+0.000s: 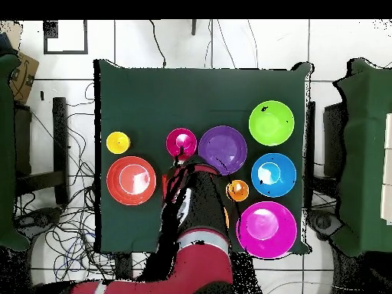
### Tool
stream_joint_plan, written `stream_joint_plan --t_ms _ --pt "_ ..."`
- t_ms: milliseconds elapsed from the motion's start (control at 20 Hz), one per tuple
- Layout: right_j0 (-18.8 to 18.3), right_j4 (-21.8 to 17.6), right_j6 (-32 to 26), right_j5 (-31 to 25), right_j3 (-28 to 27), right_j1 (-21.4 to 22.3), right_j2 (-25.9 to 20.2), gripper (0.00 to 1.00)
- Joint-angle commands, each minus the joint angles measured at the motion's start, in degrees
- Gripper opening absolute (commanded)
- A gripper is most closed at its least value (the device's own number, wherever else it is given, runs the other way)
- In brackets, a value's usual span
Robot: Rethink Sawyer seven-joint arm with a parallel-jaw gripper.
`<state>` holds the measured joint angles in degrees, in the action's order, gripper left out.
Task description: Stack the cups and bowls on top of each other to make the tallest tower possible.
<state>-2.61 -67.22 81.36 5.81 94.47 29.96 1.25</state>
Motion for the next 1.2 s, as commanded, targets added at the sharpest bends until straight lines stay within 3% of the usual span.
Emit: stream_joint_plan --t_ms 50,250,450,700,1200 --pt "-7.5 2.9 -5.4 -14.3 3.2 2.5 -15.4 1.0" --pt "-8.9 2.8 -5.5 -15.2 3.9 2.8 -16.9 1.0" --pt "-14.7 3.0 -8.6 -16.7 7.0 3.6 -24.3 1.0" --pt "-20.1 4.7 -12.0 -20.1 9.5 5.4 -30.3 1.0" --pt "-29.8 15.7 -24.9 -36.6 15.1 12.3 -41.1 1.0"
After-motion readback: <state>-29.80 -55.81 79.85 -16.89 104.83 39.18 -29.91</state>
